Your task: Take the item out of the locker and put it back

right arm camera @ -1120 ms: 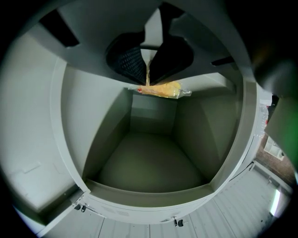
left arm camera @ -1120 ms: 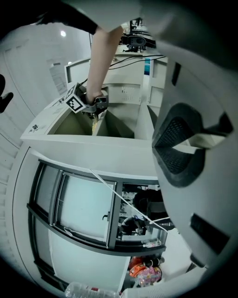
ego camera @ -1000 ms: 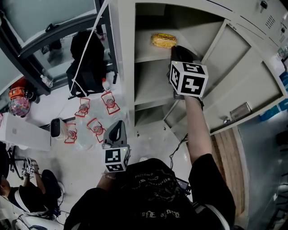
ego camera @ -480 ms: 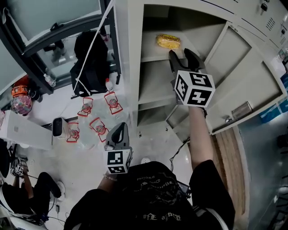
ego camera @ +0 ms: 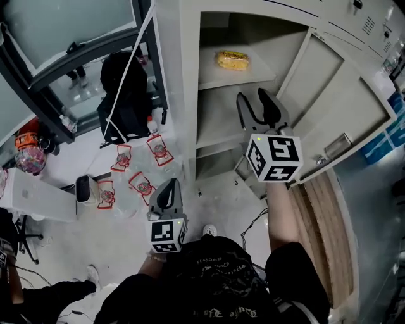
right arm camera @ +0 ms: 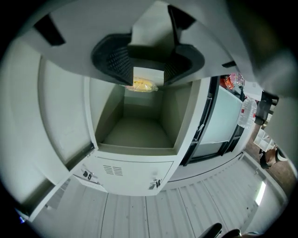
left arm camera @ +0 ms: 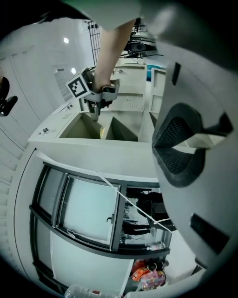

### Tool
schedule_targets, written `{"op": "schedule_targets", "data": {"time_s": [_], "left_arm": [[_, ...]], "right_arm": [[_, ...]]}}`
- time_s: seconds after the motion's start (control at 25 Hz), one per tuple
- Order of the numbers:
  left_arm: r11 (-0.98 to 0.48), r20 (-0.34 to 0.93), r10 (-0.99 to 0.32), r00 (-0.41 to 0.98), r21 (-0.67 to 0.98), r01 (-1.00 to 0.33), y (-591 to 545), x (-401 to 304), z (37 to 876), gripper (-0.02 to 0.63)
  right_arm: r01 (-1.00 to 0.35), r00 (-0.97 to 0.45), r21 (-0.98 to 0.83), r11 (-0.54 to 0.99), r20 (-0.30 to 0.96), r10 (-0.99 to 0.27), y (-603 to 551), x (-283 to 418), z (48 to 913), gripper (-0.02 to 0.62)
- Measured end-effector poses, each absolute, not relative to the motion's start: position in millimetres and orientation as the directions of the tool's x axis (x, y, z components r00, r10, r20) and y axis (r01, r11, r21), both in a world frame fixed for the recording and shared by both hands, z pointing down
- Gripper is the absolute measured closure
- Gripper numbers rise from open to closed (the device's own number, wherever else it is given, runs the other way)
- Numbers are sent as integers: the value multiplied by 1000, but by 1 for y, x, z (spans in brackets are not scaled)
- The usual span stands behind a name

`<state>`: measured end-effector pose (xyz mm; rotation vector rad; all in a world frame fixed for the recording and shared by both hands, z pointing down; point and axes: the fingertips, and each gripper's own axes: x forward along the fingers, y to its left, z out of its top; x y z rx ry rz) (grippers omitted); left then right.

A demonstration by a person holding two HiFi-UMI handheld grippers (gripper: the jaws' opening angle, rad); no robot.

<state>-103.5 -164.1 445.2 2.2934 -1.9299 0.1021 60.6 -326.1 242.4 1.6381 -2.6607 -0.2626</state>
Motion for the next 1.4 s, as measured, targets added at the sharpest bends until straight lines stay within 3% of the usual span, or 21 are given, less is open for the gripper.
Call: {"op": "schedule_targets", "data": {"time_s": [0.32,1.4], "left_arm": [[-222,107,-968,228,69,-973,-158,-103,429,600],[-352,77,-930,359,89,-932,-158,-74,419,600]], "right_arm": [[-902,-427,121,414,-112,-897,-279,61,266,390],[-941,-336,34,338,36,-941,-178,66,389,413]]}}
